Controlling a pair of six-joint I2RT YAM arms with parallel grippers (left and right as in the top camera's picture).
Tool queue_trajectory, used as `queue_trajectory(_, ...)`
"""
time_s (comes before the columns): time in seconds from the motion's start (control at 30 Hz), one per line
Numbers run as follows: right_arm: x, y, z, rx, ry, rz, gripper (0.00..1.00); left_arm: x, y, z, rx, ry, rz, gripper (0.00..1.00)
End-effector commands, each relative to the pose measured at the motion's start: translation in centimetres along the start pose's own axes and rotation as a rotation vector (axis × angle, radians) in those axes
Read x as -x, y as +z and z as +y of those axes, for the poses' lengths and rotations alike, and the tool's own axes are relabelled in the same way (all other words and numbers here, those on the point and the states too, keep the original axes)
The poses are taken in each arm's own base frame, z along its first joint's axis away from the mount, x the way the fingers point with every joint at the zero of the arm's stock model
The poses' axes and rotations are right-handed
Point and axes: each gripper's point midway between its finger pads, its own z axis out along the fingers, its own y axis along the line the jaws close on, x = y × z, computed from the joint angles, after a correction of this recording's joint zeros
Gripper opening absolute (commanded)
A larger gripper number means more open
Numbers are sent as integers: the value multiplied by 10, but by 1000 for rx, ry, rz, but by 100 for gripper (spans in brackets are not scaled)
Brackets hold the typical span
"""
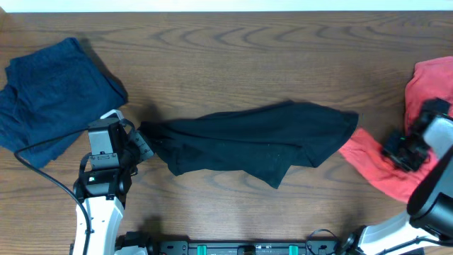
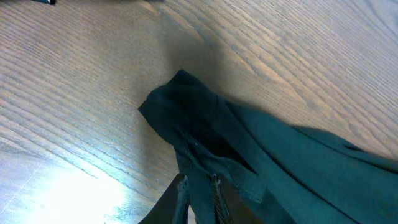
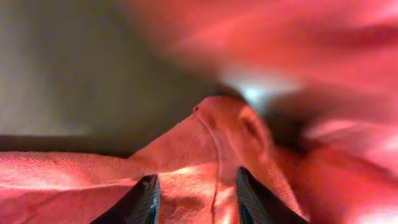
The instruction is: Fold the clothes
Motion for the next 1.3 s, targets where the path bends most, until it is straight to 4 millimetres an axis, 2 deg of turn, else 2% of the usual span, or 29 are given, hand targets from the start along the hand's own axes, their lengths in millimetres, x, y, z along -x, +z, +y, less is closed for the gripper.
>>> queue_trajectory(0.0,19,4,-67,-208,210,-23,38,3,-1,1,8,9,-6,16)
queue_trajectory(0.13,50,-26,-98,-207,315,-64,35,3,-1,1,8,9,-6,16)
queue_trajectory(0.23,69,-53,-105,-150,361,-83,36,3,-1,1,9,9,-4,17)
queue_trajectory(0.33,79,-72,-80,3,299,-73,36,2,1,2,13,9,3,27)
queue_trajectory(0.43,76,-91,-28,236,129,-35,38,-1,5,4,22,7,22,36)
queue_trajectory(0.5,62,-100,4,343,14,6,39,-5,9,6,32,5,43,42)
queue_trajectory(0.6,30,-105,41,379,-164,90,41,-11,17,9,49,2,80,52)
queue_trajectory(0.7,-5,-105,76,369,-362,155,42,-19,26,12,63,-5,126,54)
queue_trajectory(0.93,-80,-108,158,337,-725,205,43,-32,46,3,1,-18,216,57)
queue_trajectory(1.1,-138,-112,204,321,-964,204,44,-32,57,3,2,-19,223,58)
queue_trajectory(1.27,-185,-102,224,200,-1124,146,44,-26,65,1,-8,-16,202,57)
